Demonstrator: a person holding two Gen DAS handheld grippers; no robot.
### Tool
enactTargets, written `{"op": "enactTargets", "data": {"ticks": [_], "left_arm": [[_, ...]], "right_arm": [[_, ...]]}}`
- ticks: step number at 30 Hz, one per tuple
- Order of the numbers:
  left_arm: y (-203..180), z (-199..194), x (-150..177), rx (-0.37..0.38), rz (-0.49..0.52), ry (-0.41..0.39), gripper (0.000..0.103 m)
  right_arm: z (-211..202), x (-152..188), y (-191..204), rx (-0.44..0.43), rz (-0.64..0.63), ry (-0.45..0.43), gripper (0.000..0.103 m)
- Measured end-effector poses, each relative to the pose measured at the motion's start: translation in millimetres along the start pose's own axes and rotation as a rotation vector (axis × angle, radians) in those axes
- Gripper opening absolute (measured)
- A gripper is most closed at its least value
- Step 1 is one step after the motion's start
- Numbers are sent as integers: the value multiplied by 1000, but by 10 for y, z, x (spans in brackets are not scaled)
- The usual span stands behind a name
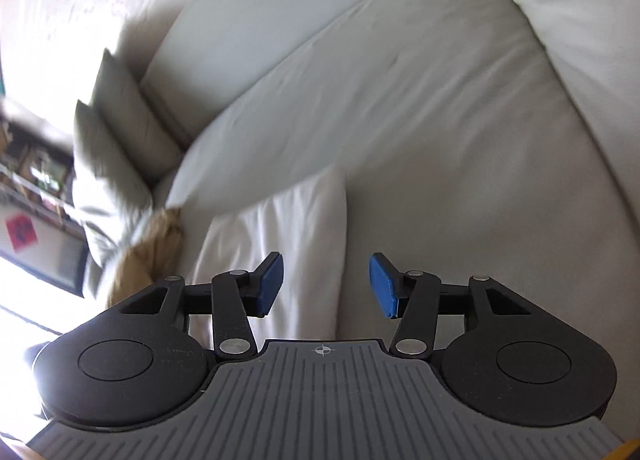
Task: Fold clothes
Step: 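Grasp the folded sweatshirt with the left gripper and lift it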
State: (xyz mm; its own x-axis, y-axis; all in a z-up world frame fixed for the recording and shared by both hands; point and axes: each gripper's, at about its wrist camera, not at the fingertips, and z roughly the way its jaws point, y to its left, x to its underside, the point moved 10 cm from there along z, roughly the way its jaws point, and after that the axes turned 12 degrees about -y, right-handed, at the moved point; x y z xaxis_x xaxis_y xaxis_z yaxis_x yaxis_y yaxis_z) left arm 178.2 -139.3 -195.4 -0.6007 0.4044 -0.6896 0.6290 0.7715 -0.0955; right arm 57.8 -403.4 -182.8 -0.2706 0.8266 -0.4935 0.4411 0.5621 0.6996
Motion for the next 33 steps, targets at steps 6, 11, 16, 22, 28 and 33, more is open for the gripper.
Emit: {"op": "enactTargets", "data": {"ticks": [6,11,16,22,28,33], "left_arm": [[-66,-9,23,110,6,-2,41],[-256,-70,21,120,64,-14,10],[-470,-64,-79,197,-99,1,9],[-808,175,-151,205,-145,46,32],[-699,-159,-131,86,-81,-46,52],[-687,-229,-64,99,-64,-39,60]], "right_arm": [[476,-55,-26,-25,82,9,33],[420,-134,115,17,-64,-46,4],[43,-499,409,42,-196,-164,3],[-80,-903,234,172,-216,-152,26],[-415,-638,-193,203,-162,-81,67],[-809,-172,-498,133,-95,22,67]]}}
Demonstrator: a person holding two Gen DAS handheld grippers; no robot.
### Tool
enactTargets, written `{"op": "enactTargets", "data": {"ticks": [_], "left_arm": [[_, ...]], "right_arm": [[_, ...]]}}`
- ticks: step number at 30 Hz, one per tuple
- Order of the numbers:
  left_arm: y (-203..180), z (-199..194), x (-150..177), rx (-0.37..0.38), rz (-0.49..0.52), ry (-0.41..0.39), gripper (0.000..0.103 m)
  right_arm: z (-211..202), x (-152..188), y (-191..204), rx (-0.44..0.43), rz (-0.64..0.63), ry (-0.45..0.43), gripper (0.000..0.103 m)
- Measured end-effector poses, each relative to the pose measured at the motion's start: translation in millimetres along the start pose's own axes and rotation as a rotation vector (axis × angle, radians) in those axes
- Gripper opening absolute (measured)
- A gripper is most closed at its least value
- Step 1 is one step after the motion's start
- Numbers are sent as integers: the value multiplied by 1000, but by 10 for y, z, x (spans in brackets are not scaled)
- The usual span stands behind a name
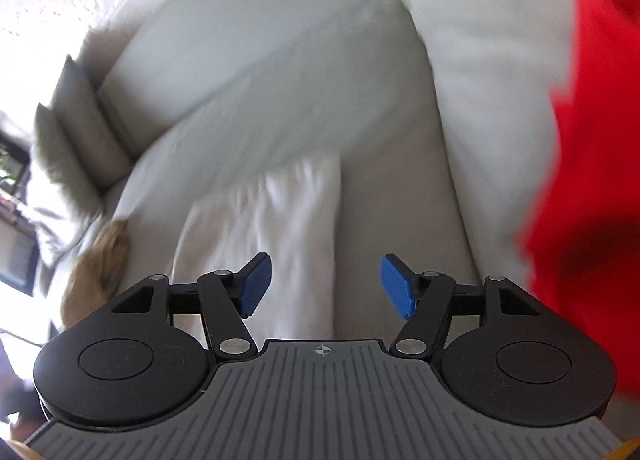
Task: Fold clothes
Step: 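Grasp the folded sweatshirt with the left gripper and lift it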
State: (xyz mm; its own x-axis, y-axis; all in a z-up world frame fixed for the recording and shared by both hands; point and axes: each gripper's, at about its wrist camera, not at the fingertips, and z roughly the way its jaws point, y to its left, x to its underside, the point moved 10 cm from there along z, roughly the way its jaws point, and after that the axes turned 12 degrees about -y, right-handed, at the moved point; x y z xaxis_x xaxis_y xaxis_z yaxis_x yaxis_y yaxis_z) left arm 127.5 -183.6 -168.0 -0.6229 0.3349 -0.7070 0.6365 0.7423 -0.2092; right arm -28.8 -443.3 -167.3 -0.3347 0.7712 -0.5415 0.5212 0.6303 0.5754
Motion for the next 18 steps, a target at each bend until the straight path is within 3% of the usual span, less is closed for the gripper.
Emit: {"op": "enactTargets", "data": {"ticks": [2,5,9,11,12,13,14,16,18], "left_arm": [[-85,119,138,10,10,55,60],[-193,241,186,15,33,53,64],[-330,263,215,30,68,64,63],[-412,266,224,45,100,66,51],[-453,260,225,53,109,65,39],[-500,256,219,52,123,58,24],[-551,244,212,43,147,48,13],[-670,192,214,-5,228,10,9],[-814,93,195,-50,319,-43,8]], "right_arm": [[-55,137,-33,-29,12,11,63],[-48,180,-62,-55,36,-14,59],[118,166,-7,-122,95,-14,58],[238,151,25,-126,94,-30,55],[285,154,40,-106,76,-37,45],[330,158,55,-83,56,-44,23],[341,169,75,-51,21,-52,14],[267,165,183,-17,-72,-91,6],[65,134,344,3,-199,-162,5]]}}
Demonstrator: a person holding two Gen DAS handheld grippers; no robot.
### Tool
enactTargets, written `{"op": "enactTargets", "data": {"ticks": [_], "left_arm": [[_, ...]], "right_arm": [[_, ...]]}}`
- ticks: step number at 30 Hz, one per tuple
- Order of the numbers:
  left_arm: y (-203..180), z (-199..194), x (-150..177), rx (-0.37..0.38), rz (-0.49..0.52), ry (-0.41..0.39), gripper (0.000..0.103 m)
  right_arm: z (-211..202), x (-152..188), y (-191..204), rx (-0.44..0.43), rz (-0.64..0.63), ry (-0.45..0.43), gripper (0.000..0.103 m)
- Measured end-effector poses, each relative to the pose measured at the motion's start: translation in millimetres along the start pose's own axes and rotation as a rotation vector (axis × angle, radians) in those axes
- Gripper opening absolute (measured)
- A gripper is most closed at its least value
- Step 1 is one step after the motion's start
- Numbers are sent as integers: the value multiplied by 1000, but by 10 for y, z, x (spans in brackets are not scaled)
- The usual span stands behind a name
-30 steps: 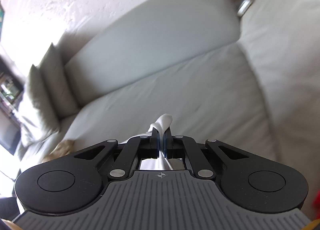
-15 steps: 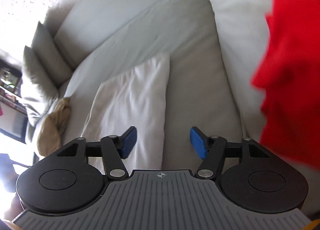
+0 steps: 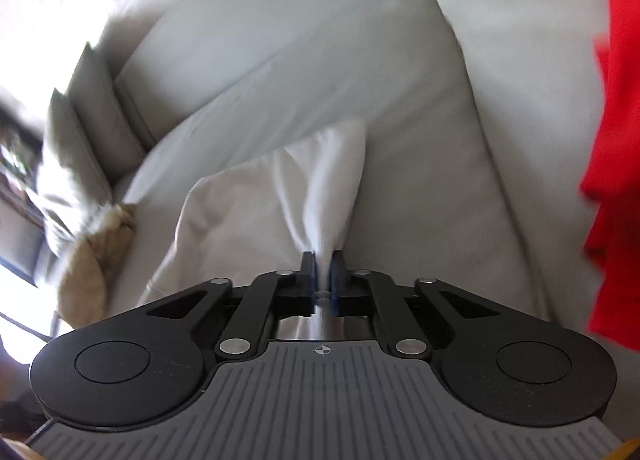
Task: Fold clothes
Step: 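Grasp the folded sweatshirt with the left gripper and lift it, then carry the sweatshirt with the left gripper onto the sofa arm and release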
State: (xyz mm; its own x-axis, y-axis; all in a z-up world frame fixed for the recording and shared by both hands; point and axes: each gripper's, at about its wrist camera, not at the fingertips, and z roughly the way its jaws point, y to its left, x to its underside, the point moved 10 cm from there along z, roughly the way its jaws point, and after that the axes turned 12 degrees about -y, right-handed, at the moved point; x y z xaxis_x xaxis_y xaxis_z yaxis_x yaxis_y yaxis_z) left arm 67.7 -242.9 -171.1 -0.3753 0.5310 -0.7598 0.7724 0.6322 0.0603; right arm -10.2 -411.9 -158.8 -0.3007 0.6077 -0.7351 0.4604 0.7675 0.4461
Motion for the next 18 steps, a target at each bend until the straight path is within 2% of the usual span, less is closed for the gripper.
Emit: {"op": "enactTargets", "data": {"ticks": [5,7,11,15,18], "left_arm": [[-407,-347,-263,-5,98,-116,8],[-583,-469,-392,13,121,-160,8],[-921,-667,-718,79,107,-253,8],[-1437,-801,-1127,190,115,-359,8],[-1861,-790,-1408,273,132,-407,8]], "right_arm": [[-585,-255,330,37,-238,-154,4],[-813,-356,329,48,-242,-197,4],[-1267,-650,116,112,-208,-285,4],[-1787,-985,-257,199,-152,-388,4],[-2110,-1227,-590,275,-120,-466,4]]}}
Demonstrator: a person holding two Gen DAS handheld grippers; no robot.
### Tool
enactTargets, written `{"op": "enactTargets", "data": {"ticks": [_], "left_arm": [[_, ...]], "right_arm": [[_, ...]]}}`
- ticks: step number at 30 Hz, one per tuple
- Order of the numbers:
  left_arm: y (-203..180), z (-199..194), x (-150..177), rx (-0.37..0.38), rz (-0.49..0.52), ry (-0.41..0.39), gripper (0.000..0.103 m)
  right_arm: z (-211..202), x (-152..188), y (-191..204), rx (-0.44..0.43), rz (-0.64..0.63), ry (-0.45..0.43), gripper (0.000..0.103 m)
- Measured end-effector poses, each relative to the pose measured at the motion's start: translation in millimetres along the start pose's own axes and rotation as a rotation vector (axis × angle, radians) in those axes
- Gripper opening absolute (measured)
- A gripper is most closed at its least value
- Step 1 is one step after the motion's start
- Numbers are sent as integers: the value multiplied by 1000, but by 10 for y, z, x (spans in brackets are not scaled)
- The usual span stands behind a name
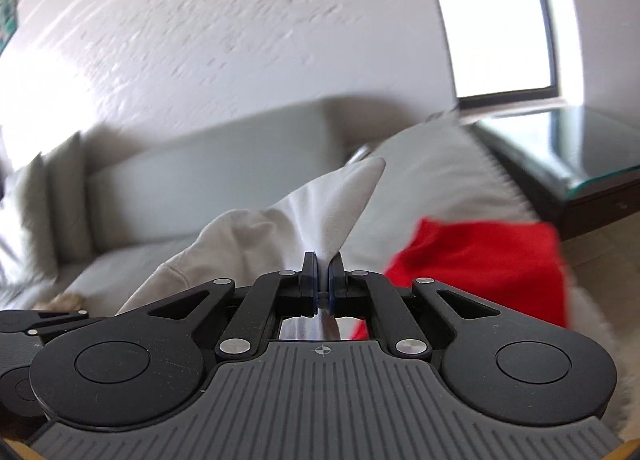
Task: Fold clothes
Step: 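Carry the sweatshirt with the left gripper onto the sofa arm and release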
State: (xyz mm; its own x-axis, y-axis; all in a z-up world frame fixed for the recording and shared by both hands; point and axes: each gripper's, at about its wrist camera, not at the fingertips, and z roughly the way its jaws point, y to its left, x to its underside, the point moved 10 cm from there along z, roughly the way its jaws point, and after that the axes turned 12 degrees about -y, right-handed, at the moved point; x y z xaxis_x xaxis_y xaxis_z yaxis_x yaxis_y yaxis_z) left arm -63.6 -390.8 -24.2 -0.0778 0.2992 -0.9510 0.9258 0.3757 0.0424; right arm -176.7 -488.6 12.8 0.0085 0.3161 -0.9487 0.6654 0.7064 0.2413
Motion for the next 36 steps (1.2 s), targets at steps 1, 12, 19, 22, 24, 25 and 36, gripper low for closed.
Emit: {"op": "enactTargets", "data": {"ticks": [1,12,19,22,24,25,36], "left_arm": [[-117,91,-69,22,3,-10,8],[-613,1227,713,74,-84,311,32],[-149,806,416,-60,-115,106,47],[-125,633,186,-46,-145,10,11],[-266,667,131,33,-139,2,7],[-360,709,132,64,-118,5,6],[-237,1181,820,-108,-54,372,9]], "right_arm": [[-27,-87,-152,27,6,-22,4],[598,527,-1634,285,137,236,28],[233,284,-1545,264,161,116,56],[16,185,-1316,183,194,69,44],[-47,322,-1132,119,204,120,25],[-49,418,-1034,96,199,151,20],[6,824,-991,228,-57,329,29]]}}
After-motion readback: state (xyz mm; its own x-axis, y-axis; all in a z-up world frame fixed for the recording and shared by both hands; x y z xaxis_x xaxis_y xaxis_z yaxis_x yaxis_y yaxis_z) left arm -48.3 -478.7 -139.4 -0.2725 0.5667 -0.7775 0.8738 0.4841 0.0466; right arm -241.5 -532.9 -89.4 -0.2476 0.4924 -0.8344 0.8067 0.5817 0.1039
